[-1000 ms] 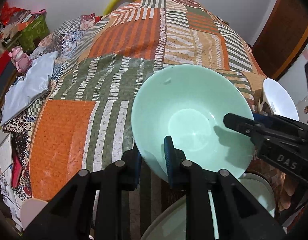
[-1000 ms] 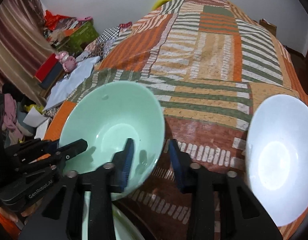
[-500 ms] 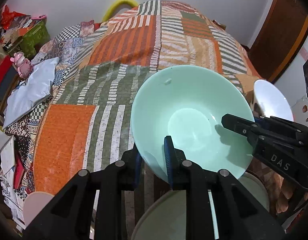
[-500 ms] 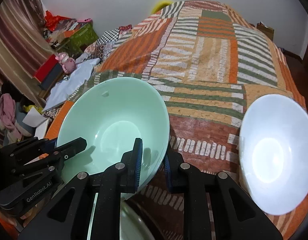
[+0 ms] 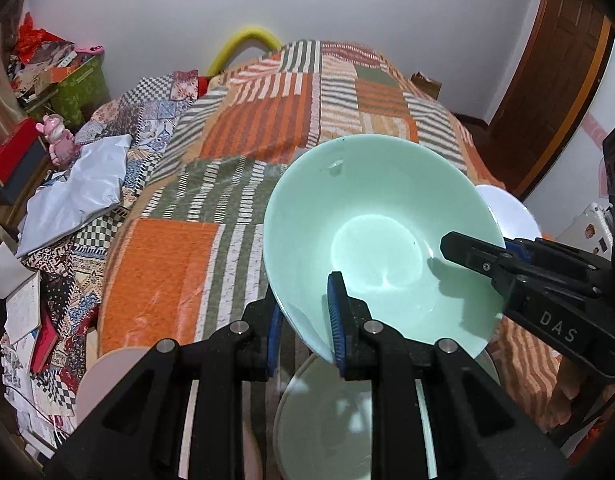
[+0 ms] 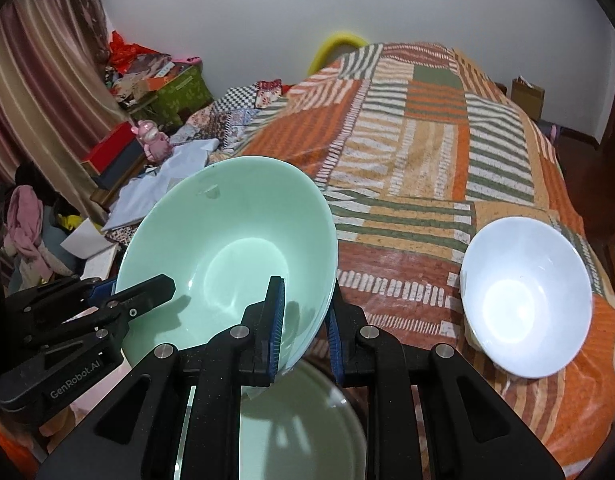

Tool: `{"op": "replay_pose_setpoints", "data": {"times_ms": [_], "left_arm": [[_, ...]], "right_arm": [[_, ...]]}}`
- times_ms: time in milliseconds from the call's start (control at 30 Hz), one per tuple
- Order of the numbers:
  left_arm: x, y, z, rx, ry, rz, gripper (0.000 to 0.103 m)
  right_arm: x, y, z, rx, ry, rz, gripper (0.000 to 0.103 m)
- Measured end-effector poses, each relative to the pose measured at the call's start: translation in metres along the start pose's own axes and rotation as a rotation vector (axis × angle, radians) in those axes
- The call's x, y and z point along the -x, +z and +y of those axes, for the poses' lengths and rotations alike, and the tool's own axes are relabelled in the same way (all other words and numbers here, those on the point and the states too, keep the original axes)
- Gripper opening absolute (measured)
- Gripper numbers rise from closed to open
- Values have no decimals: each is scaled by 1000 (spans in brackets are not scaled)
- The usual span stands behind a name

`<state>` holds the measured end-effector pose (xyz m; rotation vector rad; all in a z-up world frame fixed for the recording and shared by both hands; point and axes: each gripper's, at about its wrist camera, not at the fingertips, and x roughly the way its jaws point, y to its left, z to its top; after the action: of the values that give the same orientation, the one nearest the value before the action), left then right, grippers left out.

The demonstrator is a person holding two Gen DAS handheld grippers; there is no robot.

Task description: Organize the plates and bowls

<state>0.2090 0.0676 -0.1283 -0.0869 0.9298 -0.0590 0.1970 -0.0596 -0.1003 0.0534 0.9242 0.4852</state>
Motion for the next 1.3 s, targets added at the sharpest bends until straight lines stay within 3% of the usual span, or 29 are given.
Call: {"op": "replay_pose_setpoints", "data": {"times_ms": [700,1033,1300], "left_arm": [[90,-57,65,96,39,-86,21],[107,-85,104,161,66,-83,21],[98,-102,124,204,77,-46,21]], "right_arm": [[20,-27,88,98,60,-31,18],[5,-40,123,129,106,1,18],[-16,-55,137,138,128,66,18]]}}
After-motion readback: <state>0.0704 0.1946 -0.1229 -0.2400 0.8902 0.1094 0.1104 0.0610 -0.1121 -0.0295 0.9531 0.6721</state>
